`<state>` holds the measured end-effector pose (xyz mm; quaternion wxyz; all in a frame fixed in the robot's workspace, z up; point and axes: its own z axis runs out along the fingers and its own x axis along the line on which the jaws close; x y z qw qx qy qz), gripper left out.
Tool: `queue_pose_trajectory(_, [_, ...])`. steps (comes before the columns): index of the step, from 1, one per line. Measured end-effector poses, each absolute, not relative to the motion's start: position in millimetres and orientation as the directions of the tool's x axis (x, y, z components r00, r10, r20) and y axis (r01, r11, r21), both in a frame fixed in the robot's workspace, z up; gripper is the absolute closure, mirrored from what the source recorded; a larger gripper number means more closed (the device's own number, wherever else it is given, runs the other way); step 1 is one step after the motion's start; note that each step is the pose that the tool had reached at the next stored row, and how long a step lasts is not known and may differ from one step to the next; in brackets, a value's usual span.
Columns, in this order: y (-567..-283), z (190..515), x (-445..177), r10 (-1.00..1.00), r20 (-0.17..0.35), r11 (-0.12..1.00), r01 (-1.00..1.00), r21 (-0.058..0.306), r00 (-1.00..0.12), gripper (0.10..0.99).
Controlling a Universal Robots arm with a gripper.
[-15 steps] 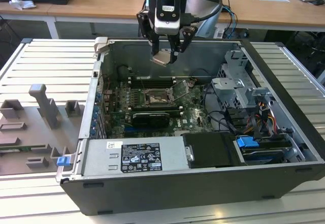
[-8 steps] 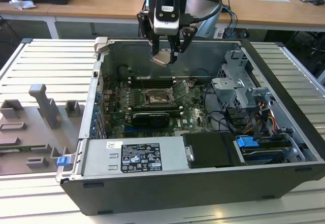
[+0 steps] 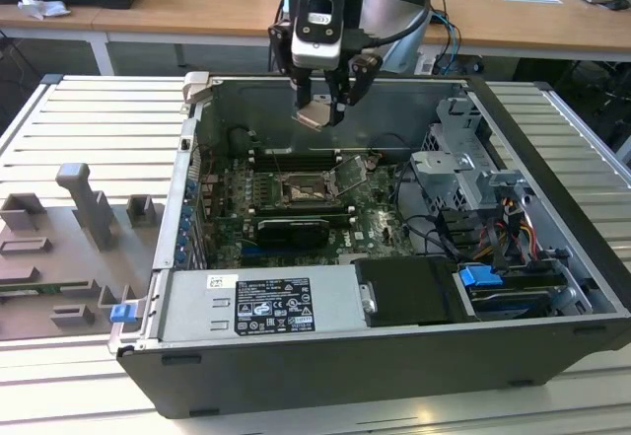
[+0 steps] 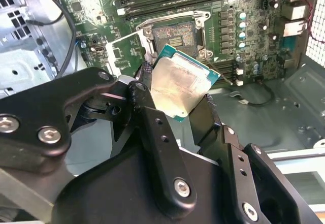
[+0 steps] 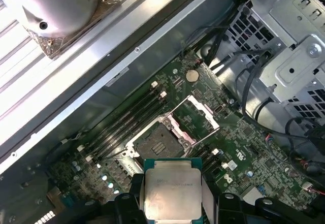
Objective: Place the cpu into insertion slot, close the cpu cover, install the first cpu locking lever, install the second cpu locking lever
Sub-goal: 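Place the cpu into insertion slot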
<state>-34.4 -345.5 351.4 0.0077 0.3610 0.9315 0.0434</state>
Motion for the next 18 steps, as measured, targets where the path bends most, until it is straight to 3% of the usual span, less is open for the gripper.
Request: queue_pose_trajectory(18, [-345.5, 349.5, -34.4, 0.771, 0.017, 0.633, 0.769, 0.086, -0.637, 0.549])
